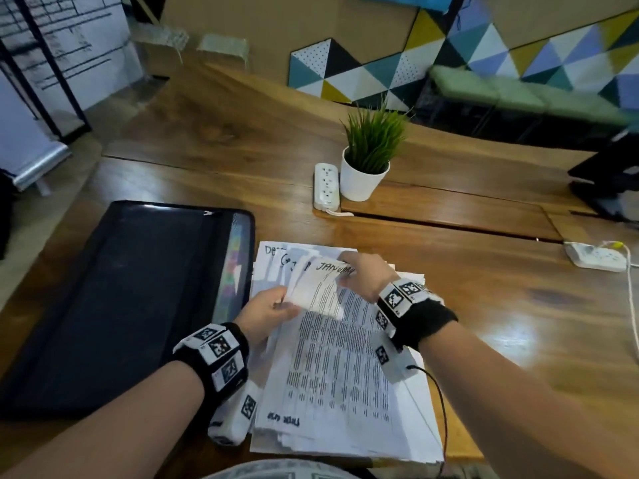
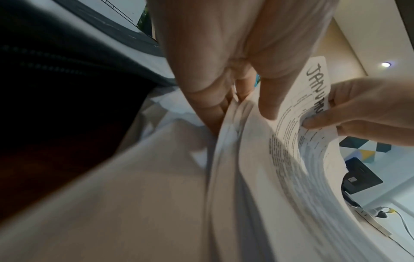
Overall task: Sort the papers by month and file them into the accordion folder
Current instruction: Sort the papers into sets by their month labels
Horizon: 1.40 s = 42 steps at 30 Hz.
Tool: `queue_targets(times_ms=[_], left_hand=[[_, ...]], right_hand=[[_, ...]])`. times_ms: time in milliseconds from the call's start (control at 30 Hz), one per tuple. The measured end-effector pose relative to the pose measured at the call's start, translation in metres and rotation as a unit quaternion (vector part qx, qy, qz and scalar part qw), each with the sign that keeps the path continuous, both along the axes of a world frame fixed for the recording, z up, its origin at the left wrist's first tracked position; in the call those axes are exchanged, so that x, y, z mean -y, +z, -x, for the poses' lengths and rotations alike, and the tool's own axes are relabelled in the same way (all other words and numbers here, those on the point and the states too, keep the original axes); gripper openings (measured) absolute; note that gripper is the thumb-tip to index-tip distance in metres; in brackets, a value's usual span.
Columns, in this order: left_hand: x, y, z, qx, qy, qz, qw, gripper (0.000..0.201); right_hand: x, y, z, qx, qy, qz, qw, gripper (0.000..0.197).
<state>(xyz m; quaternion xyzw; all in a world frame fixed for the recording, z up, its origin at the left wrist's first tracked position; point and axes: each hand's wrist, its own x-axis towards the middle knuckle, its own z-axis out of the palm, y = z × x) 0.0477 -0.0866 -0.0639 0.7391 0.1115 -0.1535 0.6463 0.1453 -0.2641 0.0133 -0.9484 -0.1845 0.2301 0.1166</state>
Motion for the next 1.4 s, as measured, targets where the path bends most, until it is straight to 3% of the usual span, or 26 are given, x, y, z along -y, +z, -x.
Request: queue_targets(times_ms=[200,333,400,467,533,667,800,867,933,1033,1100,1167,1233,1300,1333,1400], left_hand=[[-0.001,0.002,-0.009,0.018,0.024,-0.041,0.999,0.014],[0.003,0.002,-0.011,0.016,0.033,-0.017,0.999,0.017],[0.001,0.001,-0.013,0.007,0.046,-0.010,0.999,0.015],[0.001,0.000,-0.013,0.000,0.059,-0.016,0.998,0.029],[0.000,-0.002,-0.013,0.021,0.069,-0.064,0.995,0.036],[-0.003,-0.004,-0.011,0.064,0.073,-0.092,0.991,0.037],[-0.003,0.004,-0.005,0.085,0.054,-0.041,0.994,0.006],[0.000,0.008,-0.002,0.076,0.051,-0.008,0.996,0.021],[0.003,0.008,-0.001,0.071,0.072,0.012,0.995,0.048],[0.002,0.004,-0.001,0.038,0.095,0.032,0.994,0.074],[0.003,0.004,-0.001,0.018,0.061,0.022,0.998,0.065],[0.008,0.005,0.000,0.002,-0.001,-0.024,1.000,0.040],[0.011,0.007,0.001,-0.016,-0.037,-0.069,0.997,0.025],[0.009,0.010,0.002,-0.040,-0.050,-0.079,0.995,0.024],[0.009,0.012,0.002,-0.049,-0.062,-0.076,0.994,0.027],[0.006,0.019,0.004,-0.067,-0.103,-0.094,0.988,0.026]], right_hand=[[0.016,-0.016,0.006,0.033,-0.055,-0.117,0.991,0.043],[0.029,-0.032,0.021,0.082,-0.005,-0.133,0.988,0.048],[0.034,-0.038,0.027,0.123,0.000,-0.157,0.980,0.033],[0.040,-0.041,0.029,0.168,0.002,-0.184,0.969,0.013],[0.046,-0.041,0.029,0.183,0.023,-0.174,0.967,0.010],[0.058,-0.042,0.018,0.128,0.065,-0.100,0.985,0.018],[0.057,-0.036,0.009,0.041,0.036,-0.089,0.995,0.024],[0.052,-0.031,0.009,0.006,0.000,-0.106,0.994,0.027],[0.048,-0.030,0.012,-0.014,-0.034,-0.127,0.991,0.038],[0.045,-0.035,0.015,-0.003,-0.027,-0.127,0.992,0.048],[0.044,-0.038,0.015,0.033,0.005,-0.114,0.993,0.036],[0.042,-0.037,0.014,0.062,0.004,-0.127,0.990,0.031],[0.039,-0.032,0.013,0.067,-0.008,-0.160,0.985,0.052],[0.036,-0.024,0.011,0.020,-0.009,-0.147,0.989,0.084],[0.034,-0.020,0.011,-0.007,0.000,-0.112,0.994,0.091],[0.032,-0.016,0.013,-0.017,0.051,-0.003,0.999,0.084]])
